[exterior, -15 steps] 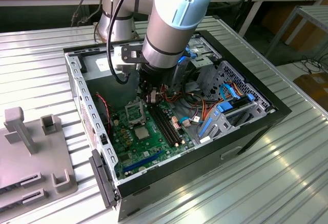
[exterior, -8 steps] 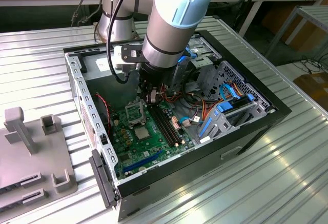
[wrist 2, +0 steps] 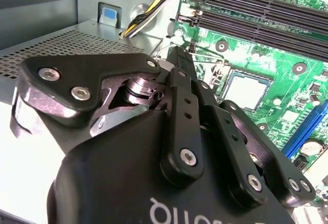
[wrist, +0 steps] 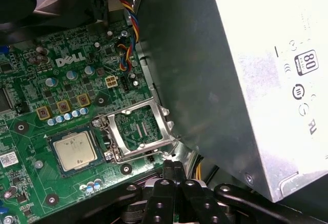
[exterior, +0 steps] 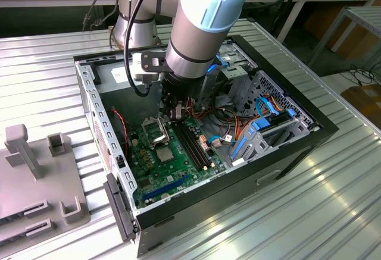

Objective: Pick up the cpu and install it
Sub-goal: 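Close the cpu cover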

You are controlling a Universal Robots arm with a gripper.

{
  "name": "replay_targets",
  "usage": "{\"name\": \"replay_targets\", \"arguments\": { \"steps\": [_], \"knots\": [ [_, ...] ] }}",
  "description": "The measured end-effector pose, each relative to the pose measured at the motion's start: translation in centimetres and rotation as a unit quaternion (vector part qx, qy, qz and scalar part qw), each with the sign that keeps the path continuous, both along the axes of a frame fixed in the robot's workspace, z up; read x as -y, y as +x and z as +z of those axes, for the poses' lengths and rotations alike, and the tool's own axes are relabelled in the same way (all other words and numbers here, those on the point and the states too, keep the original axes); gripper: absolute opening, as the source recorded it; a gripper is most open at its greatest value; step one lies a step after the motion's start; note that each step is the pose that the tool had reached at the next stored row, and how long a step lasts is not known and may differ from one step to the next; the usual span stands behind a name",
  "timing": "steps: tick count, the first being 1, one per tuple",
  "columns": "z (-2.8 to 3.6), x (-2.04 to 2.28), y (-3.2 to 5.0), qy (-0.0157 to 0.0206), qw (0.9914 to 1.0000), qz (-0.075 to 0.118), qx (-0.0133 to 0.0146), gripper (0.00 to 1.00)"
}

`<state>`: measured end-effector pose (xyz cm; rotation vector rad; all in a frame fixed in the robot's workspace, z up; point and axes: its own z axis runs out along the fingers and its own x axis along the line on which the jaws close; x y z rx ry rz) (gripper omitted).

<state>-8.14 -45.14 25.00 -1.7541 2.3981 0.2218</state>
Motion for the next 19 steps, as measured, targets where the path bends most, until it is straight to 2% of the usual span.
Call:
{"name": "replay_targets", "arguments": {
  "steps": [14,19],
  "knots": [
    [-0.1,0.02,0.11,0.0001,1.0,0.0,0.0,0.11],
    [-0.46,0.02,0.12,0.0057,0.99998,0.0,0.0001,0.11]
  ]
}}
